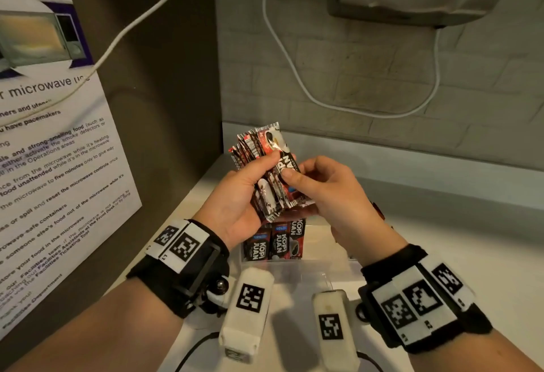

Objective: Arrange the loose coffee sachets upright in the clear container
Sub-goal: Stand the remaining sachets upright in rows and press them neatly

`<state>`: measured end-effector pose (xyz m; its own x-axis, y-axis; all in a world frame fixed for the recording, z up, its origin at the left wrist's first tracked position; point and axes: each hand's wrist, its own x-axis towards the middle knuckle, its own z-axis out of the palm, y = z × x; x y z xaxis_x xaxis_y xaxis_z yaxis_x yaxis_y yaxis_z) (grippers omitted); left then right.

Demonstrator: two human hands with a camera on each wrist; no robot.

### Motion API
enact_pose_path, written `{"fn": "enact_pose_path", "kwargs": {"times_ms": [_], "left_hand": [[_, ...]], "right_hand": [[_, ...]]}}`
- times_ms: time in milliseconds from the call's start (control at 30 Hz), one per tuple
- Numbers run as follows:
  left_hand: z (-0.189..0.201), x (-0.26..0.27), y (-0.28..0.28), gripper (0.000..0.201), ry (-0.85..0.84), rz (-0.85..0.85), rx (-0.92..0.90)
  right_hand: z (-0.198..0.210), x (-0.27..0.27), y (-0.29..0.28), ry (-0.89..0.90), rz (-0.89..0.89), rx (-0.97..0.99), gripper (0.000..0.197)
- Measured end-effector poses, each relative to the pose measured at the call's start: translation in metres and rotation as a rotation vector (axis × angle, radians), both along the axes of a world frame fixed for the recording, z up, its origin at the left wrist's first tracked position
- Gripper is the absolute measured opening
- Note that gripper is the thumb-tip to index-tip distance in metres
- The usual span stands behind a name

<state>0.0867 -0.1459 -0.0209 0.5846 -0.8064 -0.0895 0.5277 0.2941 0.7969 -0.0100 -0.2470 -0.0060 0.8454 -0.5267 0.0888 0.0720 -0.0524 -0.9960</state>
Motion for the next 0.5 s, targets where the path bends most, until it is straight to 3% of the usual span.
{"fn": "enact_pose_path", "kwargs": {"times_ms": [233,333,500], "left_hand": [[-0.003,-0.001,-0.001,0.044,0.014,0.01,0.045],[-0.003,0.001,0.0,0.031,-0.03,0.012,0.066],[-0.003,0.01,0.006,0.031,-0.044,0.081,0.083]], "right_hand": [[-0.009,0.002,-0.011,-0.063,-0.304,-0.136,0.021],[-0.005,-0.003,-0.018,-0.132,-0.337,-0.031,0.019],[0.005,-0.016,-0.037,-0.115,-0.363,-0.114,0.019]]}}
